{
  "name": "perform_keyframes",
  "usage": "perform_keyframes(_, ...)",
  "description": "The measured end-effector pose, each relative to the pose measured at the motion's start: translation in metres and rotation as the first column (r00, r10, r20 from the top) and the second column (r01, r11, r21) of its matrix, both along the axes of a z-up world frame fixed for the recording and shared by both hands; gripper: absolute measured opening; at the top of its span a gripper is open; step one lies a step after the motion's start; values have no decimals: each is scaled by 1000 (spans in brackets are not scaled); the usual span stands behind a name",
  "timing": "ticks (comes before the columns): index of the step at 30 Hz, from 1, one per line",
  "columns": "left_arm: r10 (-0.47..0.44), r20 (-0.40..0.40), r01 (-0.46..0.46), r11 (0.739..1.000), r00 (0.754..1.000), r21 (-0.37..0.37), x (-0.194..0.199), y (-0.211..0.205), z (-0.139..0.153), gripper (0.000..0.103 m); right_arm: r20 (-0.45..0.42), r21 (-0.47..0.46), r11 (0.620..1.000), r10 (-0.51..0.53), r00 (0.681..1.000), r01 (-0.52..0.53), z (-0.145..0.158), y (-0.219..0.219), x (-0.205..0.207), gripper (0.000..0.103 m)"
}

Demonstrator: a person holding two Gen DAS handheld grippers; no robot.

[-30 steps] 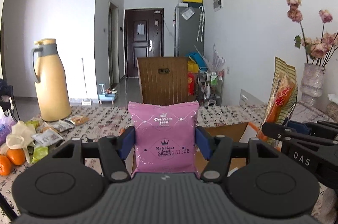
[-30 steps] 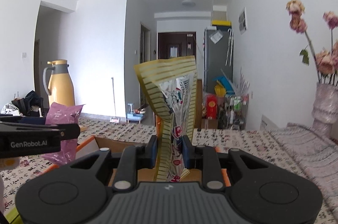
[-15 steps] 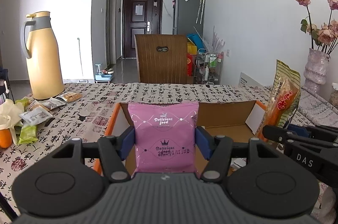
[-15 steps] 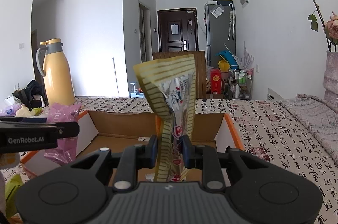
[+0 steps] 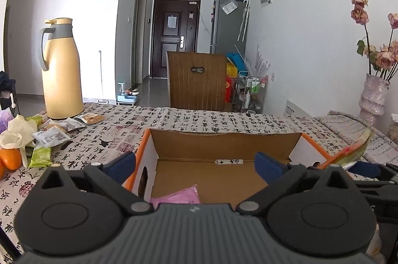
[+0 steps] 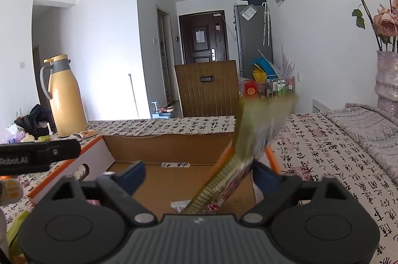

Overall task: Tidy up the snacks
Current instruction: 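Open both grippers over the box to drop the pink and yellow-striped bags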

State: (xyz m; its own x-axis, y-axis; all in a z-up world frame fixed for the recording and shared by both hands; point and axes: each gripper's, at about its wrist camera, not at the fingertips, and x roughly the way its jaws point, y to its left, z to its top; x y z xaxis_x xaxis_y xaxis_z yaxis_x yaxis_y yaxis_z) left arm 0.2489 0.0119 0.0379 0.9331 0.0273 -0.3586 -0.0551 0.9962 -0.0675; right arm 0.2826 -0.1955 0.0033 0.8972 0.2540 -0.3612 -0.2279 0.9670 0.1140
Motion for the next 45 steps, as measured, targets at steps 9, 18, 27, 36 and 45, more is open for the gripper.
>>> perform_keyframes(9,13,-4,-14,1000,1000,-21,-3,3,1,103,30,17,999,-31,999,30,7,-6,-8,103)
perform_keyframes(18,11,-11,-11,1000,1000,-25,-4,2,0,103,48,26,999,-42,998,41,13,-11,-14,103)
perform_keyframes(27,2,-26,-3,999,1000,-42,-9,-1,15,103,92,12,999,-48,995,47,31,-13,-27,103)
perform_keyframes(36,0,-2,0,999,1000,-35,-43,-2,38,103,127,-2,999,-52,991,52,56,-17,-52,103)
perform_keyframes(45,-2,4,3,999,1000,-34,-82,1,45,103,132,-15,999,-45,990,47,66,-18,-93,103)
